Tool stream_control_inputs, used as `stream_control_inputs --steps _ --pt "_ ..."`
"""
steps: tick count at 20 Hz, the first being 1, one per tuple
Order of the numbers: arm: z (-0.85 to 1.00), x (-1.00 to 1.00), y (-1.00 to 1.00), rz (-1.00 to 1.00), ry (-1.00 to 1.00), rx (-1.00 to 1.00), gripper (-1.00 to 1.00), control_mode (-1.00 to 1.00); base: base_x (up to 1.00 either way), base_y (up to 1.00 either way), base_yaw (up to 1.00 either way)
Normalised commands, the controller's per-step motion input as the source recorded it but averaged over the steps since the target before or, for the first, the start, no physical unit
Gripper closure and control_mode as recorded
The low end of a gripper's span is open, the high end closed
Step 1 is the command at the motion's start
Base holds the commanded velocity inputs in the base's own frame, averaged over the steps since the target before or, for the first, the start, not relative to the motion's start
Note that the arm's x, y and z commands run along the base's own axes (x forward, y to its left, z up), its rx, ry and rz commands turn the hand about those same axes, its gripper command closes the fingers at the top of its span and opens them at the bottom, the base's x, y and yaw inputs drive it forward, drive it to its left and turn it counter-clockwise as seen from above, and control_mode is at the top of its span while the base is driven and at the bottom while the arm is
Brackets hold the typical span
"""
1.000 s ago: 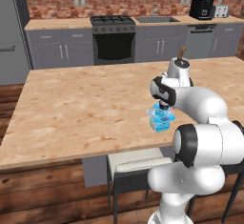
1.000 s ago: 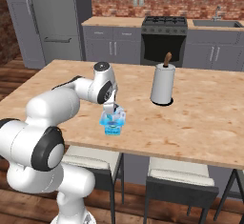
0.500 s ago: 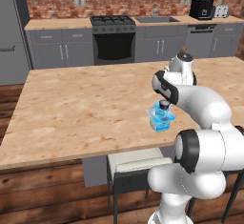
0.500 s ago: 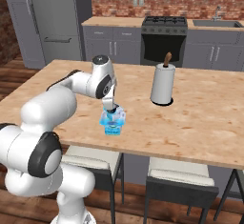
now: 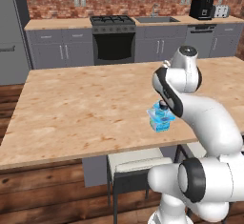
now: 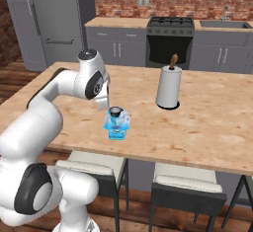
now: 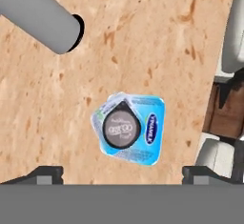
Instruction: Stack the yogurt containers by placing the smaller containers on top of the larger containers.
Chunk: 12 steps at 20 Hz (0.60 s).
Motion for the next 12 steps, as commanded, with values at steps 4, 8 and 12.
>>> stream_control_inputs --steps 4,8,12 --pt "0.24 -0.59 0.33 0.15 -0.11 -0.14 -1.0 -1.0 0.0 0.0 0.0" --pt "0.2 -0.65 0.13 0.15 -0.16 -0.07 -1.0 -1.0 0.0 0.0 0.0" --pt "0.19 -0.69 0.0 0.09 -0.32 0.0 -1.0 -1.0 0.0 0.0 0.0"
